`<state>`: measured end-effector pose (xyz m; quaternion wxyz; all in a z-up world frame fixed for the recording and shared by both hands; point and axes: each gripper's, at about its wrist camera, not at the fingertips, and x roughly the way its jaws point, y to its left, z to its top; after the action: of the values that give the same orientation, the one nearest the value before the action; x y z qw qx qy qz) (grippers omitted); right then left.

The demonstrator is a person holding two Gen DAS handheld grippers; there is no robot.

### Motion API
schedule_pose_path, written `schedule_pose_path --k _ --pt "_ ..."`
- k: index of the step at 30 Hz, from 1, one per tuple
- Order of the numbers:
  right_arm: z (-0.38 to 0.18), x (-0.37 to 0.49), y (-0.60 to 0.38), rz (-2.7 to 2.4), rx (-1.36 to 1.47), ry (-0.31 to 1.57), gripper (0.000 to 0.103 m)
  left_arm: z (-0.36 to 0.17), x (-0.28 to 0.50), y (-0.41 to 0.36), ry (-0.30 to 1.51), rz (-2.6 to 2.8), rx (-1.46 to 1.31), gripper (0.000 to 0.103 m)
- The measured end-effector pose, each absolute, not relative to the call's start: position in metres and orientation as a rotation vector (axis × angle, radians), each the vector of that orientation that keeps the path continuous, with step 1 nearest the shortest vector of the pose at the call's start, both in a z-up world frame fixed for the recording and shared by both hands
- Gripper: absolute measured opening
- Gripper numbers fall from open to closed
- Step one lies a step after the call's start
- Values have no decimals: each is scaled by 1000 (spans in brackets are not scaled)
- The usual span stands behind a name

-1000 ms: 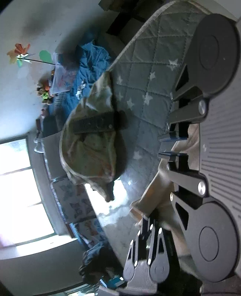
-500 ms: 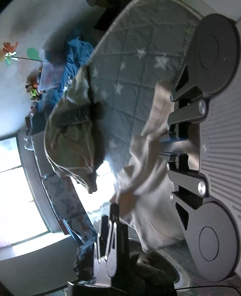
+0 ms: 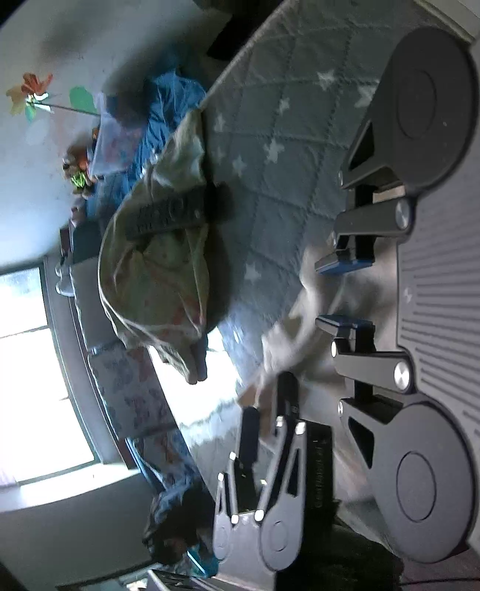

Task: Fold clothes

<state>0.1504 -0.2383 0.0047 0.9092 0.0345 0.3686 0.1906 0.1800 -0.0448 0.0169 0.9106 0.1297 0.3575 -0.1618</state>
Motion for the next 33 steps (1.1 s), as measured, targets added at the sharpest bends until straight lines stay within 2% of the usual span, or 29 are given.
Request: schedule_pose_path --k 5,10,16,20,22,24,27,29,33 --pt "10 147 -238 367 36 733 28 7 186 -44 751 -325 258 69" --pt "7 150 -228 391 -3 749 32 8 189 -41 753 -320 246 74" --pt "9 156 -230 367 10 745 36 12 184 -37 737 -318 243 92" --pt "18 140 -232 408 2 723 53 19 177 -34 719 -304 233 102" --pt "21 131 -232 428 -5 714 53 22 171 -32 712 -297 232 103" --pt "24 120 -233 451 -7 706 66 25 163 -29 705 -289 230 103" --pt "25 106 -230 457 -36 693 79 26 151 -23 706 -274 219 103" --pt "24 98 -227 446 -69 678 84 26 144 -20 707 -267 216 103" --pt "20 86 -225 443 -67 671 85 25 126 -16 707 -260 214 103"
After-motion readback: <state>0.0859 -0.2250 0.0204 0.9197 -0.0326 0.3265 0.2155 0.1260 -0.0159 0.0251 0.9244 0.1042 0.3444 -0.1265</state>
